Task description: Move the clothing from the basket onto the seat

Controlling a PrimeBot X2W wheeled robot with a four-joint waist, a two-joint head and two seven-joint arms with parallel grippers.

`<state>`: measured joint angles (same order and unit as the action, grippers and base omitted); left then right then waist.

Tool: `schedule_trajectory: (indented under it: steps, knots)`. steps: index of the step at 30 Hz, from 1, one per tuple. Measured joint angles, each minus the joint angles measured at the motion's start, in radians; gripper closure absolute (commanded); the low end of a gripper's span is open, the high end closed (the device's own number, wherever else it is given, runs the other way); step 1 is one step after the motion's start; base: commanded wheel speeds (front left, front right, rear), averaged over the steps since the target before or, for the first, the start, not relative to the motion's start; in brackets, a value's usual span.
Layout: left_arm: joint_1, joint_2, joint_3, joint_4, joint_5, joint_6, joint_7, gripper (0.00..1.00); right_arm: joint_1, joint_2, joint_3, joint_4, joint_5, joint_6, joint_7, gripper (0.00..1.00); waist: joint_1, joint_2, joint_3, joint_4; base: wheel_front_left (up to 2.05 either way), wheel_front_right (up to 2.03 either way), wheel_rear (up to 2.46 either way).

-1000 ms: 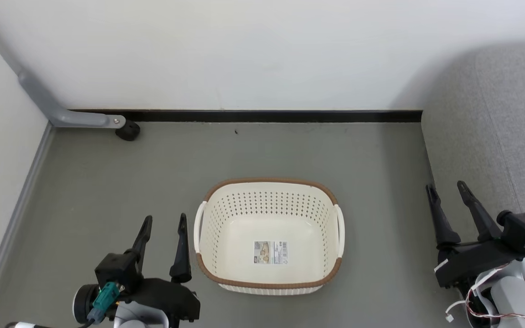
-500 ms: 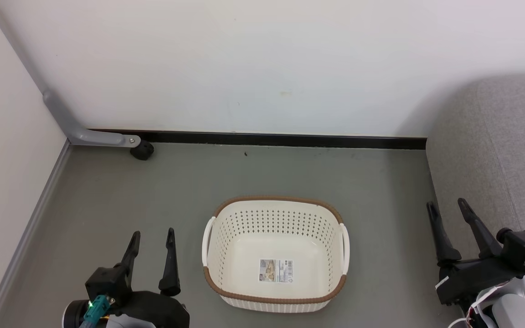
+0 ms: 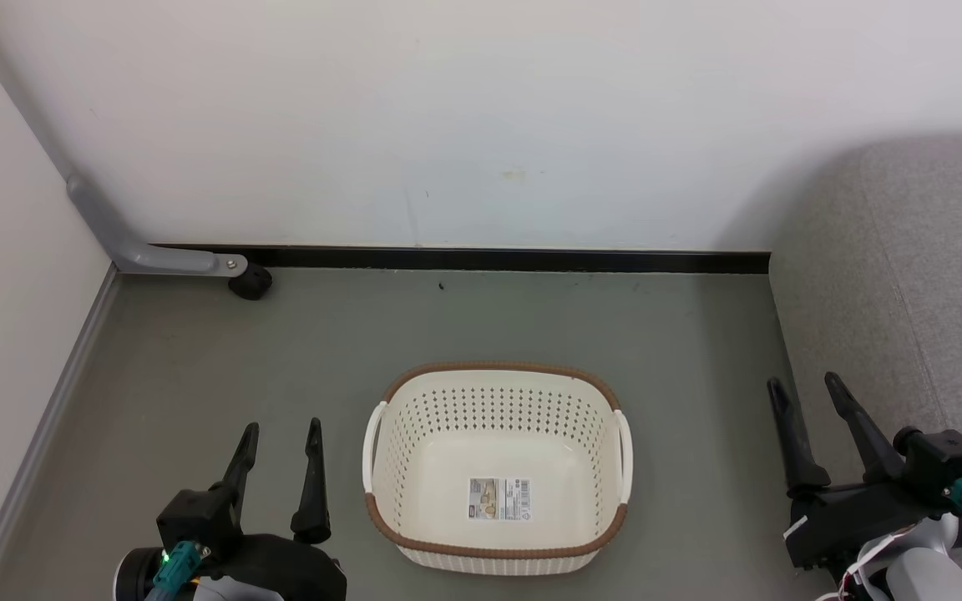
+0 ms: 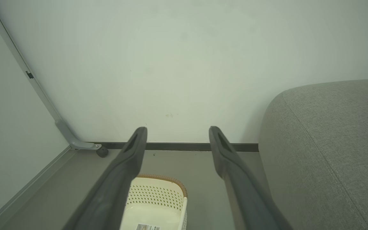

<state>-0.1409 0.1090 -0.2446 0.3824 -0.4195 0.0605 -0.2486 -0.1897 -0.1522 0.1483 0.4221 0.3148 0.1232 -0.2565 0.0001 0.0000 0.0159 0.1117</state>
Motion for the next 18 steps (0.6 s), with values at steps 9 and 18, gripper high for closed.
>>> schedule_trajectory:
  steps: [9, 18]
  knots:
    - [0.000, 0.000, 0.004, 0.001, 0.009, -0.008, 0.000, 0.00, 0.017, 0.016, -0.012, 0.006, -0.004, 0.000, 0.000, 0.00, 0.0000, 0.0000, -0.003, -0.011, 0.00, 0.00, 0.00]
    - [0.000, -0.001, 0.011, 0.001, 0.012, -0.008, 0.000, 0.00, 0.018, 0.016, -0.027, 0.021, -0.016, 0.000, 0.000, 0.00, 0.0000, 0.0001, -0.010, -0.023, 0.00, 0.00, 0.00]
